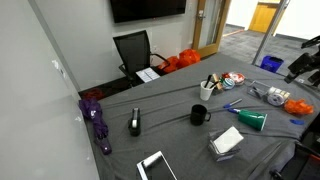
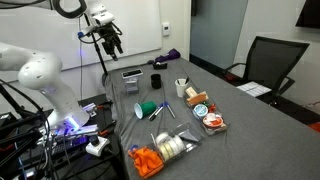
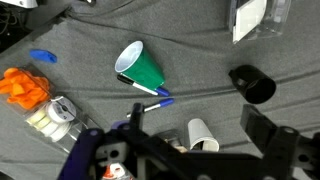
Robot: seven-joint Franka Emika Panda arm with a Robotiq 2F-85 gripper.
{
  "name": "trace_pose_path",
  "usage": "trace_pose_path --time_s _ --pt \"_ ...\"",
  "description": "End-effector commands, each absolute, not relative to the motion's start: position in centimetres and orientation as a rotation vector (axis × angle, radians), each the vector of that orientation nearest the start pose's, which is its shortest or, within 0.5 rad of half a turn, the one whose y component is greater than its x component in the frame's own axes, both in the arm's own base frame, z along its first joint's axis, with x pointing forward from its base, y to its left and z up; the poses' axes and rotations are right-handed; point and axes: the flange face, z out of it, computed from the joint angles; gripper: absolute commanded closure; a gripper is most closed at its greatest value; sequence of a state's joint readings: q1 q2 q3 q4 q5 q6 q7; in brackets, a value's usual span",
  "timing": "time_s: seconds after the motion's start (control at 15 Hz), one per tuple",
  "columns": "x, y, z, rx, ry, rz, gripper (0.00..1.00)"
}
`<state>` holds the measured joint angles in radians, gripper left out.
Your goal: Remove the white object from the clear case on the left and put it on the table
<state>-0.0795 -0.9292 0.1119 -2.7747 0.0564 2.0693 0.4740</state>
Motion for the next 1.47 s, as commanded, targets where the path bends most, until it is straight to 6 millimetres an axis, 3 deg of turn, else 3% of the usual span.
trace_pose_path --time_s 0.0,0.47,1.0,1.13,1.2,1.4 --pt "31.4 0.6 46.7 -2.944 0.837 -0.381 0.0" --pt "33.1 1.1 44.3 -2.888 0.837 -0.298 0.0" --pt "36.4 3.3 40.6 -2.825 0.534 -0.318 0.0" --pt "36.6 3.4 39.7 -2.822 0.56 -0.28 0.0" --pt "36.0 3.4 40.8 -2.834 0.564 -0.298 0.0" --pt "36.3 3.4 40.0 -2.838 0.571 -0.274 0.0"
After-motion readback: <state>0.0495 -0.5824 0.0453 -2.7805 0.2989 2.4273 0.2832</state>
